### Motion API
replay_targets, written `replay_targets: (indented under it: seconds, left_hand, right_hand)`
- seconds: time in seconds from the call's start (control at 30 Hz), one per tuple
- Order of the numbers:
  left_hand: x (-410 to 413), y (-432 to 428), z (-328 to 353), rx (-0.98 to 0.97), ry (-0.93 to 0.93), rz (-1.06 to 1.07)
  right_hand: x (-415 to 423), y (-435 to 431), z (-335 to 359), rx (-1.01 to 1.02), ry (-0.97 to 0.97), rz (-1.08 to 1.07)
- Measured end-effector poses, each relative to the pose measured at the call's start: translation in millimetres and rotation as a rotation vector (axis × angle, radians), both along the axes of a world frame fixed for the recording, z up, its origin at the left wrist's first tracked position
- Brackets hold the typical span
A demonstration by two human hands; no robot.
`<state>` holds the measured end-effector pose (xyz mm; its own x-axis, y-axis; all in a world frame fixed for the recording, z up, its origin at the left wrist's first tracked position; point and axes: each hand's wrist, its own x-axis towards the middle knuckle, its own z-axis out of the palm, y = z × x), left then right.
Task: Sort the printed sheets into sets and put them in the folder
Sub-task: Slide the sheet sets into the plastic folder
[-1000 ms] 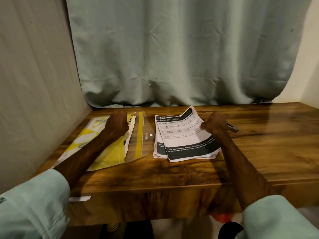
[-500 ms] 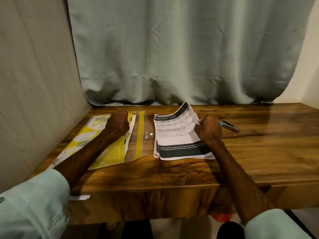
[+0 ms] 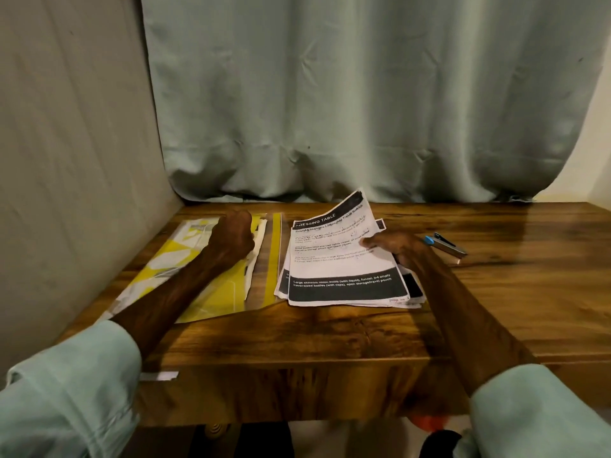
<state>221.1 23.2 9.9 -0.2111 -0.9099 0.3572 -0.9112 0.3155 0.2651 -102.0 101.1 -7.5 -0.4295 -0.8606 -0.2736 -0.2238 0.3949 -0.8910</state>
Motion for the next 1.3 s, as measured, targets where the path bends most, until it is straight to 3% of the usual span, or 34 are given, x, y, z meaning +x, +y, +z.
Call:
replay_targets:
  seconds: [0.3, 0.63, 0.8, 1.0, 1.1, 1.3]
  left_hand:
    - [1.0, -1.2, -1.8, 0.002, 0.005, -0.014]
    - [1.2, -4.9, -4.9, -0.009, 0.009, -0.010]
    - [5.3, -10.1, -5.5, -0.033, 0.018, -0.040]
    - [4.2, -13.0, -2.5, -0.050, 0.043, -0.008]
    - [8.3, -14.6, 1.1, -0.027, 0.073, -0.039]
    - [25.4, -36.8, 0.8, -0.028, 0.128, -0.113]
  right_hand:
    - [14.7, 7.9, -1.5, -0.127, -0.045, -0.099]
    - [22.3, 4.7, -7.6, -0.091, -0.062, -0.115]
    - [18.7, 8.8, 12.7, -0.302, -0.022, -0.217]
    - [21.3, 3.7, 37.0, -0.568, -0.198, -0.427]
    - [35.0, 5.6, 38.6, -0.539, -0.307, -0.274]
    - [62.5, 6.6, 27.0, -0.313, -0.075, 0.041]
